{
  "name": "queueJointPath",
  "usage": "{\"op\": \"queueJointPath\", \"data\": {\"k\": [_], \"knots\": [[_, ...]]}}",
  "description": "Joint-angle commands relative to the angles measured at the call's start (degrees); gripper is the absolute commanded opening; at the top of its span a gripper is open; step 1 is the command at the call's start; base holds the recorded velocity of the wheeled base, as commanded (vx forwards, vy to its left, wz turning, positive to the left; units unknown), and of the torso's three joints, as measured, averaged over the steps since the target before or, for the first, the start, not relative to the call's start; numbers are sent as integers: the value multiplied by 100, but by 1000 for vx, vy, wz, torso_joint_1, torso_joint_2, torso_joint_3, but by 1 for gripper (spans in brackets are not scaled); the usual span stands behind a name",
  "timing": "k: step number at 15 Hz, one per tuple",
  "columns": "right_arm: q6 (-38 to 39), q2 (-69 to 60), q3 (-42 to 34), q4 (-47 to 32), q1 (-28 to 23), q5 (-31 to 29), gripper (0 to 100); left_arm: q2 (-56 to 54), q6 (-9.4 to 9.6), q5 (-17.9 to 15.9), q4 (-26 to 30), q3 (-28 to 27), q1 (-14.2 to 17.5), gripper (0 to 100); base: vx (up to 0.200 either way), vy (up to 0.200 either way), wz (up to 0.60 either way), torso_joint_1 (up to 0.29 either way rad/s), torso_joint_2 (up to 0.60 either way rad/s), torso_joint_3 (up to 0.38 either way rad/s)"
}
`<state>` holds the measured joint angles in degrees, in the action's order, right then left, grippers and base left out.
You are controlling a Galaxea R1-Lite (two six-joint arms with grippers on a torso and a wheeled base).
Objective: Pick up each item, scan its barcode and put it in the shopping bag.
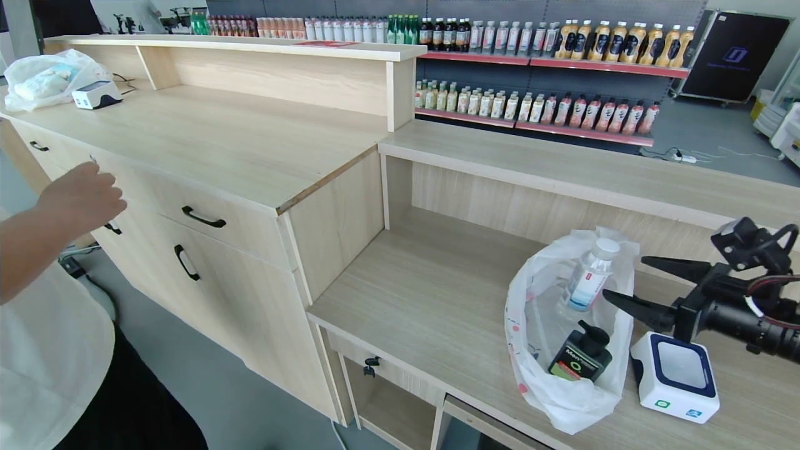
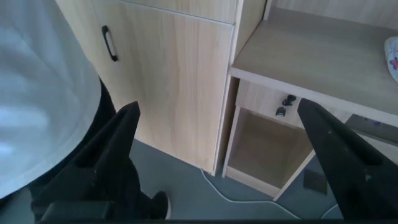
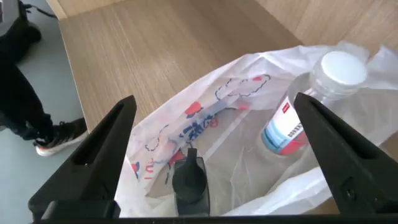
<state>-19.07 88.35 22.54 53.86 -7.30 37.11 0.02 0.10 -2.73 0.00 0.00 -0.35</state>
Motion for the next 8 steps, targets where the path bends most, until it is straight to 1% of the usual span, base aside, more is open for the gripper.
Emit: {"op": "queueJointPath", "data": {"k": [1,3,5,7,8], "knots": [[-326,-1847,-92,-745,-544,-72,100,6,-1,1,0,0,0,100,0,0,-600,2,-7,-7],[-203,-2128,198,-754,-571,-99,100,6,-1,1,0,0,0,100,0,0,-600,-2,2,2],[35,-2234,611,-833,-808,-248,100,6,-1,1,0,0,0,100,0,0,-600,-3,0,0],[61,-2076,1130,-1308,-1203,-538,100,6,-1,1,0,0,0,100,0,0,-600,2,2,5],[61,-1935,1490,-1738,-1388,-775,100,6,-1,1,0,0,0,100,0,0,-600,-2,2,2]]}}
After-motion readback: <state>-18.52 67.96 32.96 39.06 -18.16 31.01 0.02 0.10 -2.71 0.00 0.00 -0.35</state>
